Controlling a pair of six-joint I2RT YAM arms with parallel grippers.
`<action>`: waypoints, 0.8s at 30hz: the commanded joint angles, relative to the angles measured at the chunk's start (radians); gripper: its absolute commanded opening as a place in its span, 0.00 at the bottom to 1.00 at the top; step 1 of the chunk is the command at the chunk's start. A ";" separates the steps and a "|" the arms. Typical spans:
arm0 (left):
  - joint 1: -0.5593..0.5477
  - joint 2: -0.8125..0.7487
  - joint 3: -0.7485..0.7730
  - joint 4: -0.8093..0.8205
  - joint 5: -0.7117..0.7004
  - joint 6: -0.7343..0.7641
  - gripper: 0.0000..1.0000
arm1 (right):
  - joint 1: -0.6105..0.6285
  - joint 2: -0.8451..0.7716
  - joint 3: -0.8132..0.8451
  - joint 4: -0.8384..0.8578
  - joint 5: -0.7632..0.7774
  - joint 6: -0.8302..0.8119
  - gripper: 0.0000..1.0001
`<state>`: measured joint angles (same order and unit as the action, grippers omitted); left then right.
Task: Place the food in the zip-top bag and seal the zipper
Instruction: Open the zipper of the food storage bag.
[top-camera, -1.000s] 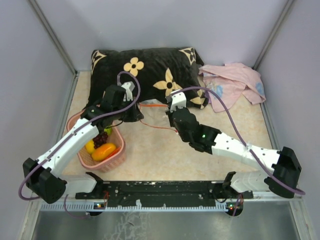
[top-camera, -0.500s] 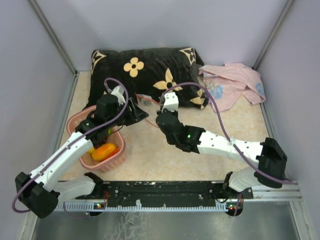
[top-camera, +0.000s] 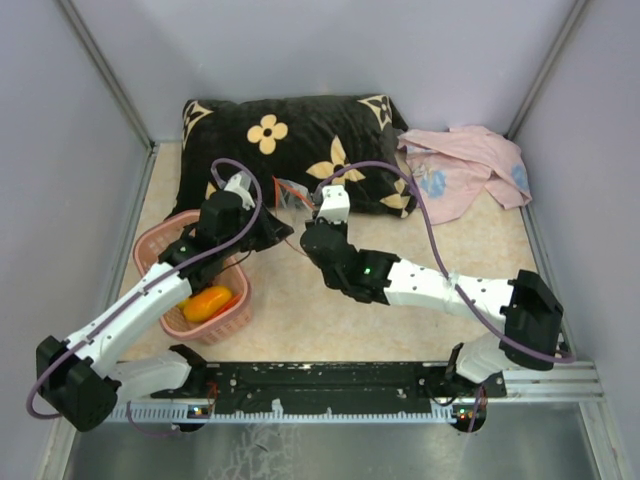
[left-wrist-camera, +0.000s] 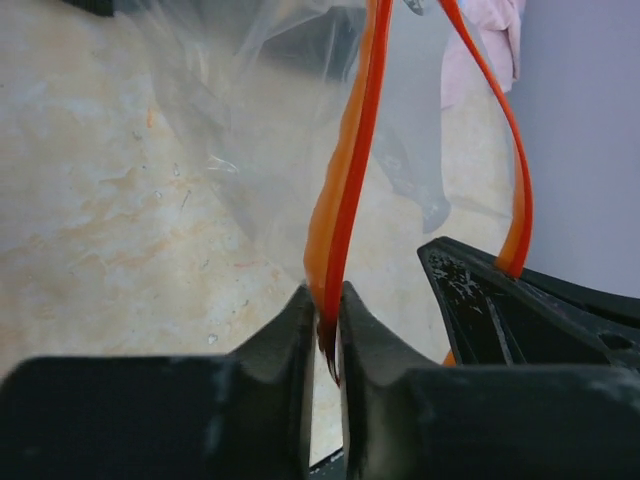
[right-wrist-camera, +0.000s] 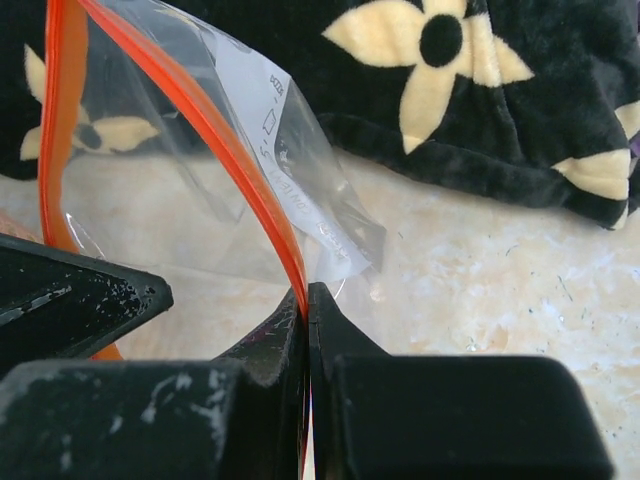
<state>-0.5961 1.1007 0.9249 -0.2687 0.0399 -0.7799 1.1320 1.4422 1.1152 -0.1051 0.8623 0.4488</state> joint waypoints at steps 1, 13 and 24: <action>-0.007 0.016 0.010 0.007 -0.032 0.063 0.11 | 0.008 -0.025 0.015 0.057 0.054 -0.035 0.02; -0.011 0.027 0.049 -0.047 0.038 0.132 0.00 | -0.084 0.019 0.083 0.039 -0.145 -0.203 0.35; -0.013 0.022 0.068 -0.140 -0.014 0.158 0.00 | -0.124 0.022 0.116 -0.030 -0.122 -0.290 0.22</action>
<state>-0.6006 1.1313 0.9585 -0.3450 0.0666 -0.6510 1.0363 1.4948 1.1679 -0.1177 0.7090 0.2180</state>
